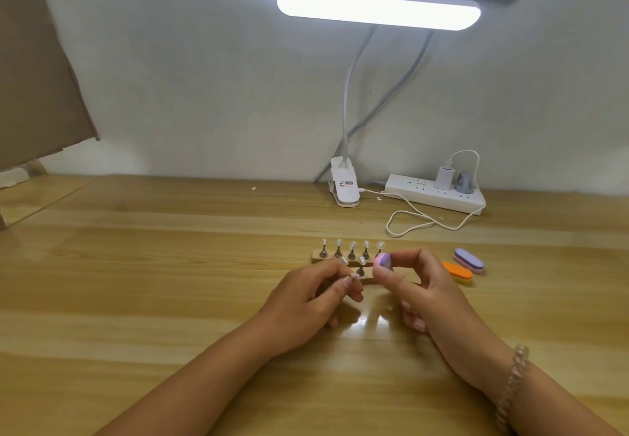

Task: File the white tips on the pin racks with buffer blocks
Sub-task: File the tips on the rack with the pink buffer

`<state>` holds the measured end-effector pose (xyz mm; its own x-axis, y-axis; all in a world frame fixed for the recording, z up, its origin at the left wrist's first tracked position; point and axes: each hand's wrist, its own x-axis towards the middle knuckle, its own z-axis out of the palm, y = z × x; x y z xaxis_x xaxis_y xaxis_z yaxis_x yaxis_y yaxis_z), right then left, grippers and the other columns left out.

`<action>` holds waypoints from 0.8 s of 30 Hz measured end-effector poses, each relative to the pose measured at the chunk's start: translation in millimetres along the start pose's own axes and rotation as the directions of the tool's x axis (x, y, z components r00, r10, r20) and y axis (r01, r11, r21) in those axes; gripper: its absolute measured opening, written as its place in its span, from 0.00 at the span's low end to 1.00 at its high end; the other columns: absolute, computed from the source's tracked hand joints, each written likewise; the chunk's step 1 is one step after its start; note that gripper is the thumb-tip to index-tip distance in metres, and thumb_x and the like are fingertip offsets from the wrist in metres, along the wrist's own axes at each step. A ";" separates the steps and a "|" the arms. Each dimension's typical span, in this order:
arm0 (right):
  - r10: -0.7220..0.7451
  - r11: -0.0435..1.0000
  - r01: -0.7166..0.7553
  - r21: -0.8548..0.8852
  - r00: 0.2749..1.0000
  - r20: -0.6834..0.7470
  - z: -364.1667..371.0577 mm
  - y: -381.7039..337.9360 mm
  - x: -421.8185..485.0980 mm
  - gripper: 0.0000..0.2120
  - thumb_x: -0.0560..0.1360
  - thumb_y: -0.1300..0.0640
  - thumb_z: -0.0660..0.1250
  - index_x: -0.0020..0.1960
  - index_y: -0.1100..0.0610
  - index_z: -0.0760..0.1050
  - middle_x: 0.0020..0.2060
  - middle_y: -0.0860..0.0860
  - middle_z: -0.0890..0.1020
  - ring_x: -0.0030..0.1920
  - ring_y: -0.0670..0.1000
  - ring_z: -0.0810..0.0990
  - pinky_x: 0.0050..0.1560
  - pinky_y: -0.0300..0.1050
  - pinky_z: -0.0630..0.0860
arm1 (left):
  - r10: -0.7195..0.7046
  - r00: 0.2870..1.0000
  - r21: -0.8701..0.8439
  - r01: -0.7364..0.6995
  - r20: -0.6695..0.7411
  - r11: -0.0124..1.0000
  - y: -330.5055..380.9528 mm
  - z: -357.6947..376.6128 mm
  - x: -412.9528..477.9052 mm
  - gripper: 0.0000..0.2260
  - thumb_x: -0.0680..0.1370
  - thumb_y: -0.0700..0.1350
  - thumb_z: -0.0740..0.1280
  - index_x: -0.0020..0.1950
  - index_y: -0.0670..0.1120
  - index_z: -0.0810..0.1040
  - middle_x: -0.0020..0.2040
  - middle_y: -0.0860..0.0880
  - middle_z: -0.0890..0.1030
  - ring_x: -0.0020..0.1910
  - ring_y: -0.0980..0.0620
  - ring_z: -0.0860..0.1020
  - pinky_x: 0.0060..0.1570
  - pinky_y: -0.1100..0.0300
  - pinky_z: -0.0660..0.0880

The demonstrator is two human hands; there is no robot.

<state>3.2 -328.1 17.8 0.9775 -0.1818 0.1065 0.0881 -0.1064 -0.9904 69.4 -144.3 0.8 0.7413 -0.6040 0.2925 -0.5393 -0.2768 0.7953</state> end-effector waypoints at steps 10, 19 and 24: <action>-0.119 0.958 0.139 -0.252 0.988 0.093 8.7 1.3 -7.8 0.15 0.70 0.53 0.76 0.52 0.50 0.73 0.33 0.46 0.80 0.27 0.44 0.70 0.27 0.36 0.67 | 0.032 0.999 0.016 -0.032 0.010 0.999 -2.8 0.7 1.4 0.06 0.79 0.47 0.63 0.48 0.55 0.80 0.38 0.61 0.79 0.29 0.59 0.77 0.34 0.56 0.75; -0.122 0.946 0.133 -0.296 0.991 0.055 6.8 1.9 -6.0 0.15 0.71 0.54 0.76 0.52 0.51 0.73 0.31 0.42 0.75 0.27 0.43 0.69 0.27 0.35 0.67 | 0.037 0.999 0.096 -0.038 0.016 0.995 -1.1 -0.7 1.2 0.10 0.82 0.43 0.64 0.45 0.57 0.78 0.36 0.62 0.79 0.29 0.57 0.77 0.36 0.57 0.74; -0.166 0.917 0.210 -0.340 0.974 0.153 8.4 4.3 -12.0 0.17 0.70 0.56 0.77 0.52 0.52 0.71 0.30 0.39 0.74 0.27 0.42 0.68 0.28 0.33 0.66 | 0.033 0.999 0.125 -0.036 0.027 0.991 0.5 0.3 -1.8 0.06 0.79 0.50 0.62 0.47 0.57 0.79 0.37 0.61 0.78 0.32 0.59 0.77 0.39 0.49 0.77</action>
<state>-6.5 -318.1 11.6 0.9669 -0.0099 0.2549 0.2208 -0.4684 -0.8555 67.7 -143.6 0.5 0.7119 -0.6330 0.3042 -0.6118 -0.3463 0.7112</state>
